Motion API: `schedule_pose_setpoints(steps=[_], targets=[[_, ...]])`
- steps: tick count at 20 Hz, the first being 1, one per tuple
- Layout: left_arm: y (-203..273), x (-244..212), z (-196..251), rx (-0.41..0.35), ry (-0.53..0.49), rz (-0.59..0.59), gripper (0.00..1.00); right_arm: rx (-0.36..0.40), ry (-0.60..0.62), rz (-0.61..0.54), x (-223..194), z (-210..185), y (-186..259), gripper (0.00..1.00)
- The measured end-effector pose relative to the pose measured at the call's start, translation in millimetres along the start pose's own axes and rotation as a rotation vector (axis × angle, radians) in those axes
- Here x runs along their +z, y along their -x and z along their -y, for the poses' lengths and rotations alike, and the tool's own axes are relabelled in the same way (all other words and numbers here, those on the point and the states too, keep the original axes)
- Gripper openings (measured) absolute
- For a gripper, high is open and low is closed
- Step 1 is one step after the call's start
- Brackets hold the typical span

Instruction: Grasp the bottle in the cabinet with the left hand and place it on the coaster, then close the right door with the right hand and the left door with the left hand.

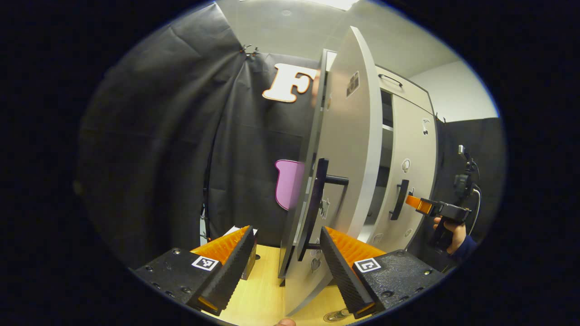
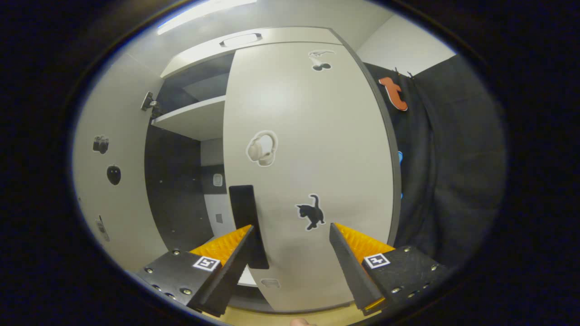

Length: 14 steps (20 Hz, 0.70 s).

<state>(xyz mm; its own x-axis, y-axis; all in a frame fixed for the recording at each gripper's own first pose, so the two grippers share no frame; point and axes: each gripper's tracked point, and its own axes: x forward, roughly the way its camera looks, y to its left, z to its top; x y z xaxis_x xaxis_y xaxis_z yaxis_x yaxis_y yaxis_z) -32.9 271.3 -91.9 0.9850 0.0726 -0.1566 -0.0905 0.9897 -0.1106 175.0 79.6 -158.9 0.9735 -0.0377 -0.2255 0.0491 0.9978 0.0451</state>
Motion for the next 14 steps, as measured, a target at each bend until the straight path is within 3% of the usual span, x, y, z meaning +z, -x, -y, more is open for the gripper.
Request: schedule_pose_setpoints(steps=[1, 3, 7, 11, 14], targets=[[0, 0, 6, -0.015, -0.025, -0.003, 0.87, -0.007, -0.005, -0.001, -1, 4, 2, 1.0], [-4, -1, 21, -0.053, -0.046, -0.006, 0.92, -0.018, -0.01, -0.003, -2, 11, 7, 1.0], [-18, -10, 63, -0.152, -0.026, -0.02, 0.92, -0.04, -0.005, -0.019, -6, 28, 16, 1.0], [-32, -21, 84, -0.169, -0.079, -0.035, 0.92, -0.087, -0.014, -0.022, -2, 57, 27, 0.97], [-38, -24, 96, -0.188, -0.063, -0.039, 0.92, -0.131, -0.016, -0.024, -1, 84, 34, 0.97]])
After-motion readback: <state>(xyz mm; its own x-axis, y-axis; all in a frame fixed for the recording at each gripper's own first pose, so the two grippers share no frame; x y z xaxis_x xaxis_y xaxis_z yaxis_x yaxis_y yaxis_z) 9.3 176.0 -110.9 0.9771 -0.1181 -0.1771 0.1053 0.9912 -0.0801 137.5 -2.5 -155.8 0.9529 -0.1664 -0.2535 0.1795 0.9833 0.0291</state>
